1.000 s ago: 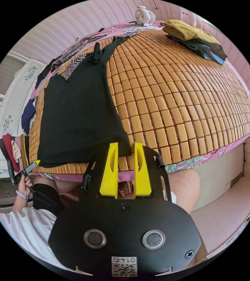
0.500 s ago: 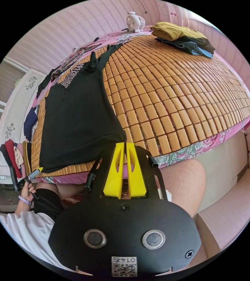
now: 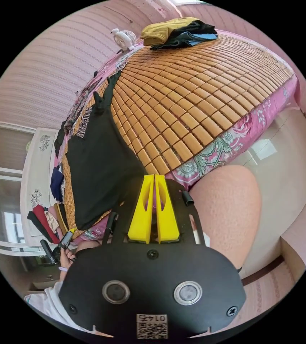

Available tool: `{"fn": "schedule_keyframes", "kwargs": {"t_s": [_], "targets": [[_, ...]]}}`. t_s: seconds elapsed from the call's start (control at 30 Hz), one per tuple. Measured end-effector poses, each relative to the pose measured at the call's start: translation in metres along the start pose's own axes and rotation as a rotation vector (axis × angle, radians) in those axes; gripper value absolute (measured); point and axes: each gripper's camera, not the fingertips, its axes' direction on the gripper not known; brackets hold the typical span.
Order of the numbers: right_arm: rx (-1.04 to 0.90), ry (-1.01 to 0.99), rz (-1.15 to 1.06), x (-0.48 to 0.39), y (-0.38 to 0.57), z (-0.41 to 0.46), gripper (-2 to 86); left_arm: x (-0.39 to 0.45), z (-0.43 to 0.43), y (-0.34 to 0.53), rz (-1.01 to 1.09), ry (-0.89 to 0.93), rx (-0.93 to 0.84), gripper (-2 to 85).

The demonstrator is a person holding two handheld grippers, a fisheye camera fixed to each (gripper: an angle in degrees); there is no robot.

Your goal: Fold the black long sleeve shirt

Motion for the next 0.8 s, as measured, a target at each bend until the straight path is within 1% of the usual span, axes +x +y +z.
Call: {"fn": "schedule_keyframes", "kwargs": {"t_s": [0.17, 0.23, 0.3, 0.4, 0.47, 0.53, 0.6, 0.67, 0.8], "targets": [[0.112, -0.175, 0.138, 0.046, 0.018, -0.031, -0.3, 0.0, -0.015, 0.025, 0.052, 0.021, 0.101, 0.6], [0.14, -0.217, 0.148, 0.053, 0.023, -0.041, -0.3, -0.003, -0.019, 0.035, 0.05, 0.09, 0.148, 0.0], [0.168, -0.276, 0.081, 0.046, 0.028, -0.055, -0.2, -0.005, -0.022, 0.041, 0.042, 0.137, 0.187, -0.4], [0.167, -0.244, -0.013, 0.033, 0.036, -0.059, -0.2, -0.003, -0.021, 0.048, 0.052, 0.158, 0.246, -0.9], [0.153, -0.247, -0.055, 0.028, 0.034, -0.056, -0.2, 0.002, -0.015, 0.047, 0.076, 0.132, 0.24, -0.9], [0.142, -0.237, -0.075, 0.023, 0.026, -0.053, -0.1, 0.012, -0.005, 0.04, 0.122, 0.119, 0.193, -0.9], [0.152, -0.124, -0.098, 0.011, 0.004, -0.048, 0.0, 0.021, 0.004, 0.032, 0.155, 0.105, 0.16, -0.7], [0.16, -0.053, -0.127, -0.002, -0.02, -0.044, 0.2, 0.033, 0.015, 0.023, 0.194, 0.094, 0.141, -0.3], [0.173, -0.003, -0.305, -0.049, -0.089, -0.032, 1.0, 0.077, 0.045, -0.015, 0.314, 0.133, 0.11, 2.4]]}}
